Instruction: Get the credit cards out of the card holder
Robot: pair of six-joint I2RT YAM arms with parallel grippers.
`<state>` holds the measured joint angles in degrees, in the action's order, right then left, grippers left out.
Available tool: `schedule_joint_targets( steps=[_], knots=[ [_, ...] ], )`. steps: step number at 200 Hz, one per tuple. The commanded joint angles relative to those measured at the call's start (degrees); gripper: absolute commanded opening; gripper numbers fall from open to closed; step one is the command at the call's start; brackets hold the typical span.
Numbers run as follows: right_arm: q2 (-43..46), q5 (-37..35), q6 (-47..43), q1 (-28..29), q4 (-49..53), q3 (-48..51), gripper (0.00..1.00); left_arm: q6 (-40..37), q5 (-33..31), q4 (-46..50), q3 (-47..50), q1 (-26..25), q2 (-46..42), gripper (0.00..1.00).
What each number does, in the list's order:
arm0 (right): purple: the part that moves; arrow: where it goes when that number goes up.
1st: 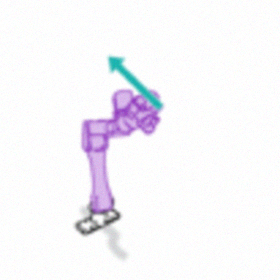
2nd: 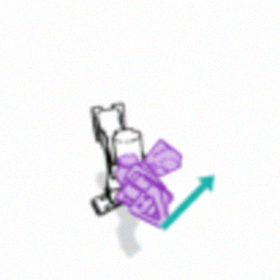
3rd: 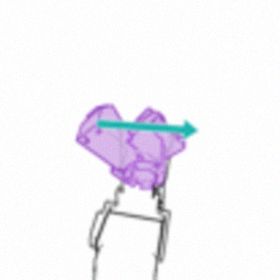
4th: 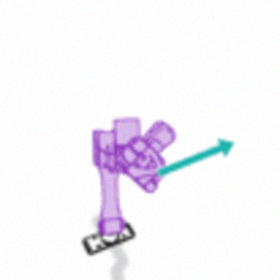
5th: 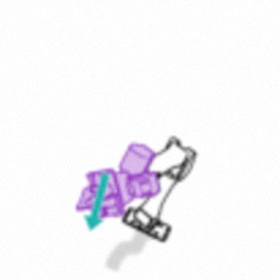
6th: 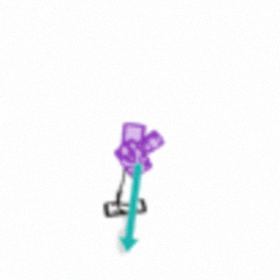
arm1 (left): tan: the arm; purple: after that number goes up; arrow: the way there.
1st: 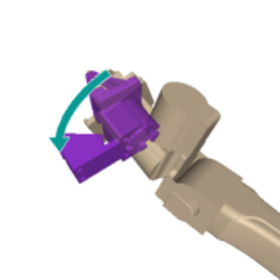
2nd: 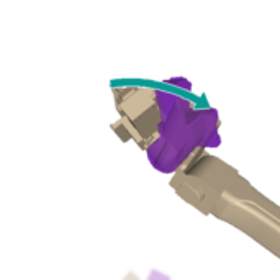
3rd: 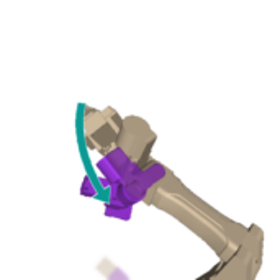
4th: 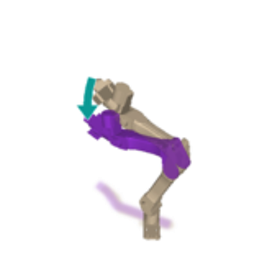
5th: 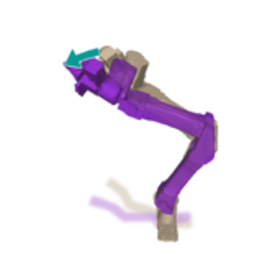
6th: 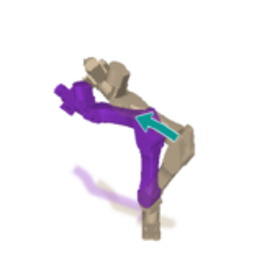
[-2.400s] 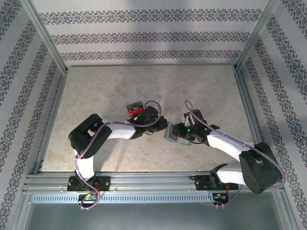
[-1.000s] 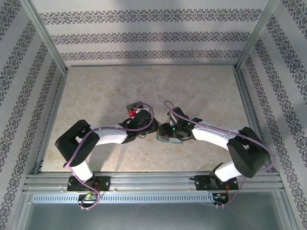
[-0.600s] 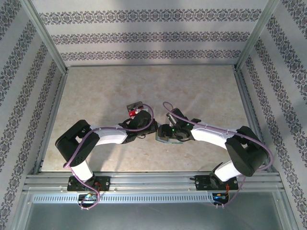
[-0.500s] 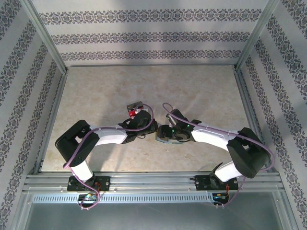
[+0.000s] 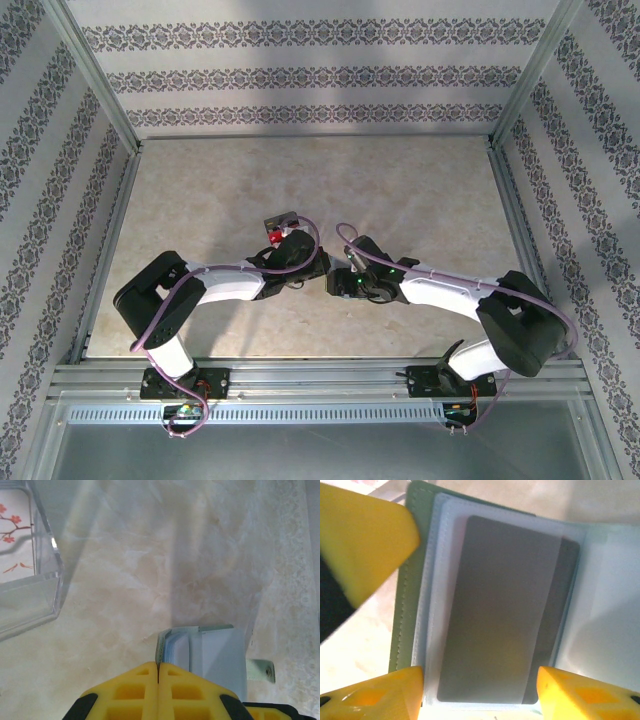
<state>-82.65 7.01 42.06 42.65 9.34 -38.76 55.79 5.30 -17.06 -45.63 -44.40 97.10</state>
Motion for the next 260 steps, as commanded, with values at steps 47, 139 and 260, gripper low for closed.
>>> schedule_joint_targets(
  steps=[47, 139, 260],
  knots=[
    [3.93, -2.47, 1.48, -0.94, -1.37, 3.39, 0.53, 0.28, -0.73, 0.10, -0.60, -0.69, -1.58, 0.00],
    [8.55, -2.18, 1.26, -4.30, -0.66, 5.75, 0.49, -0.06, -0.86, 0.36, -0.07, -0.75, -1.99, 0.00],
    [11.94, 1.65, 0.74, -8.71, -0.34, 6.34, 0.51, -0.67, 0.15, 0.89, -0.33, -0.69, -1.82, 0.00]
  ],
)
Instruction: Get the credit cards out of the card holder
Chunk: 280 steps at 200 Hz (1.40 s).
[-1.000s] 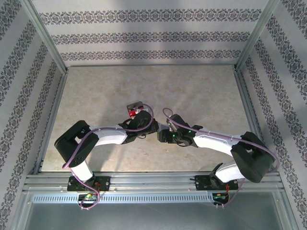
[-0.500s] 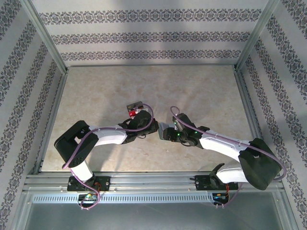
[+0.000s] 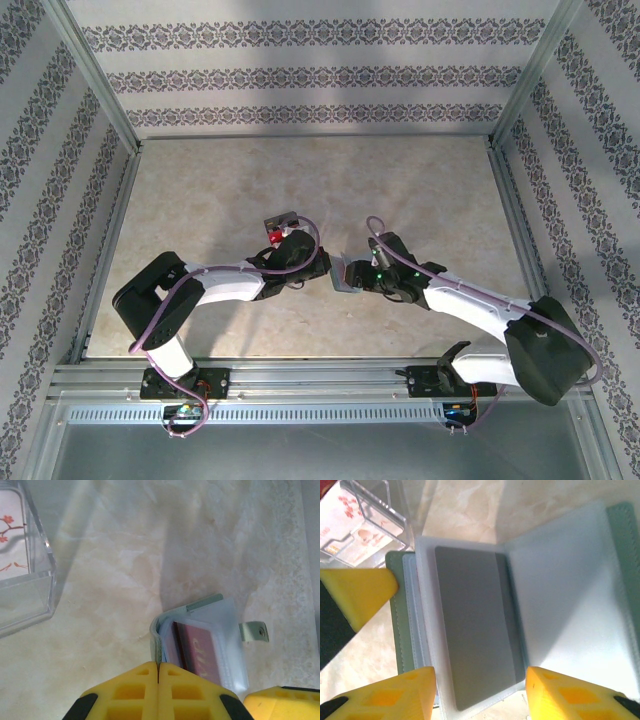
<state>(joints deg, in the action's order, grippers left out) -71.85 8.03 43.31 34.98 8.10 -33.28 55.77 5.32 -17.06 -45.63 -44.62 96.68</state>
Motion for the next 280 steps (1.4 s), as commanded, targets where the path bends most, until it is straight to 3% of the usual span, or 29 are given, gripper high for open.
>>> schedule_joint_targets(
  steps=[1, 74, 149, 195, 280],
  knots=[
    [1.17, 0.64, -0.51, -1.05, 0.93, 0.89, 0.51, -0.65, 0.17, 0.89, -0.34, -0.47, -1.36, 0.00],
    [-1.50, 3.88, -1.32, -1.73, -1.51, 0.92, 0.52, -0.62, 1.14, 0.54, -0.71, -0.47, -0.47, 0.00],
    [-1.30, 4.71, -1.30, -2.54, -3.18, 1.46, 0.36, -0.57, 0.77, 0.80, -0.43, -0.47, -0.88, 0.00],
    [0.12, 4.97, -1.30, -3.47, -3.26, 2.17, 0.37, -0.57, 0.92, 0.80, -0.68, -0.47, -0.71, 0.00],
    [-2.73, 6.42, -1.85, -3.87, -4.23, 1.52, 0.47, -0.57, 1.35, 0.97, -1.07, -0.47, -0.18, 0.00]
  ],
)
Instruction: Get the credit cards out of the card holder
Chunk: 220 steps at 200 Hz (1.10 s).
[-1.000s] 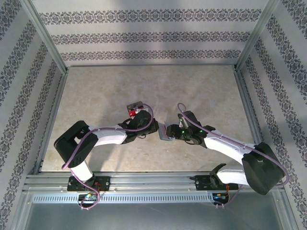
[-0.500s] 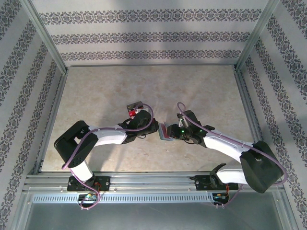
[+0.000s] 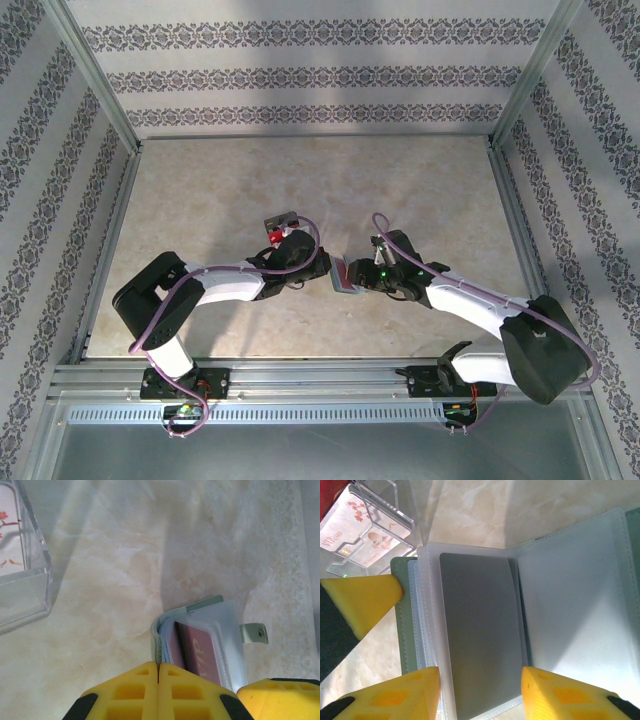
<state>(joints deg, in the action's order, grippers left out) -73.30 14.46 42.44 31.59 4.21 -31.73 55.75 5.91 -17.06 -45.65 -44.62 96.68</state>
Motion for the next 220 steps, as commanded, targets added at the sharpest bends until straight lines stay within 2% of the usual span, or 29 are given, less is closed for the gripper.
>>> schedule_joint_targets(
  steps=[1, 50, 84, 220],
  knots=[
    [-1.35, -0.07, -0.96, -0.48, -0.30, -0.02, 0.47, -0.55, 0.81, 0.97, -1.04, -0.47, -0.18, 0.00],
    [-0.79, -5.27, -0.60, -0.48, 3.51, -0.36, 0.40, -0.81, 0.25, 1.68, -1.06, -0.47, -0.86, 0.00],
    [2.48, -8.23, -1.03, -0.57, 5.36, -0.18, 0.39, -0.81, -0.10, 1.78, -0.73, -0.47, -1.32, 0.00],
    [-3.48, -9.93, -3.85, -1.04, 7.36, -3.63, 0.39, -0.81, 0.15, 1.84, -0.91, -0.47, -1.15, 0.00]
  ],
)
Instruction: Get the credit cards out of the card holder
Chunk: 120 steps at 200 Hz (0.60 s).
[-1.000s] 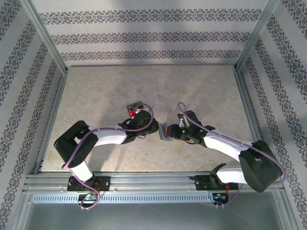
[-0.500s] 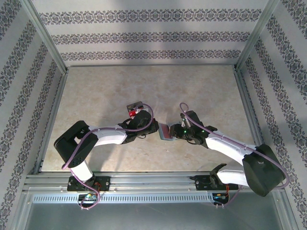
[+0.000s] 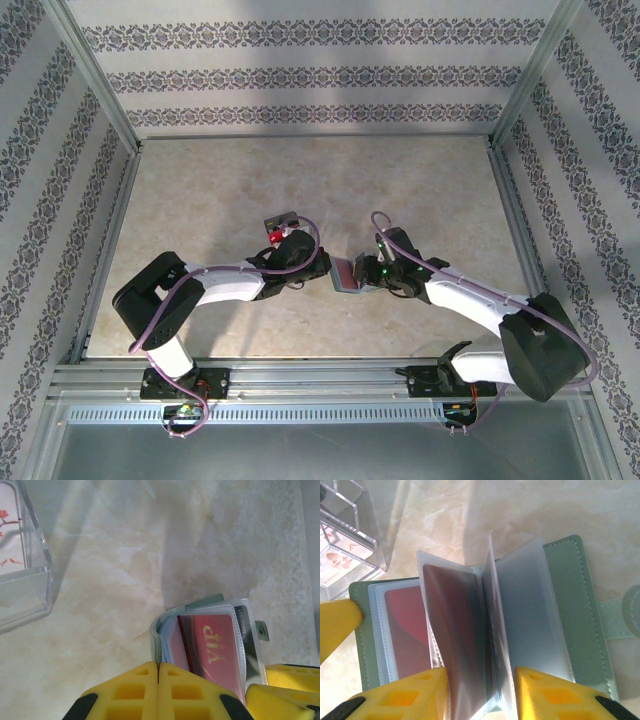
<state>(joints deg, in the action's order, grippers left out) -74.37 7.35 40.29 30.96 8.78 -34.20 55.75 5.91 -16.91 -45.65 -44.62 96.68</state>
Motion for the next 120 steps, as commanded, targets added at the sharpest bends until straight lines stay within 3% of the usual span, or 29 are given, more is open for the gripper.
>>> schedule_joint_targets(
  steps=[1, 25, 75, 120],
  knots=[
    [-2.47, -2.85, -1.71, -0.34, 2.76, -1.19, 0.39, -0.81, 0.15, 1.69, -0.88, -0.47, -1.15, 0.00],
    [-3.50, -2.33, -2.32, -0.27, 2.57, -2.00, 0.40, -0.81, 0.25, 1.61, -0.92, -0.47, -1.12, 0.00],
    [-2.90, -5.72, -3.73, 0.57, 6.03, -2.63, 0.60, -0.90, 0.43, 1.57, -1.06, -0.47, -1.06, 0.00],
    [-1.24, -7.30, -3.99, 0.78, 8.06, -3.32, 0.57, -1.36, -2.26, 7.03, -1.05, -0.29, -3.43, 0.03]
  ],
)
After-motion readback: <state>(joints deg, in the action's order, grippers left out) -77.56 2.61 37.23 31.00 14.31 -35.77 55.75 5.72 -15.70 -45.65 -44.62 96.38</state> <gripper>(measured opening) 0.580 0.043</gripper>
